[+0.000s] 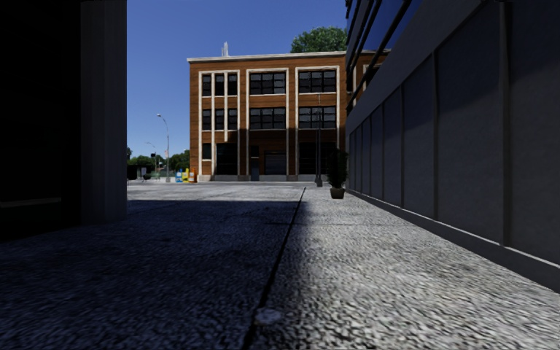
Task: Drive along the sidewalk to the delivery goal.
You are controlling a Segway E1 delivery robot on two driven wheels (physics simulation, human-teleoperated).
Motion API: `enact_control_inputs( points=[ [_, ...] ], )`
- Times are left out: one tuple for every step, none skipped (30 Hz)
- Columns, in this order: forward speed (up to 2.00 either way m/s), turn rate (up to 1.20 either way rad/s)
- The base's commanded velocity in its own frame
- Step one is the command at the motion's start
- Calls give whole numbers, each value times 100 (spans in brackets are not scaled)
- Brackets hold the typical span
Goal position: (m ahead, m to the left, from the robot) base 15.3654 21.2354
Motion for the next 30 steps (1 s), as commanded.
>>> enact_control_inputs(
  points=[
    [200, 0],
    [200, 0],
    [200, 0],
    [200, 0],
    [200, 0],
    [200, 0],
    [200, 0],
    [200, 0],
    [200, 3],
    [200, 10],
    [200, 14],
    [200, 14],
    [200, 16],
    [200, 17],
    [200, 17],
    [200, 17],
    [200, 18],
    [200, 18],
    [200, 18],
    [200, 18],
    [200, 25],
    [200, 29],
    [200, 29],
    [200, 30],
    [200, 31],
    [200, 31],
    [200, 31],
    [200, 31],
    [200, 31],
    [200, 31]
  ],
)
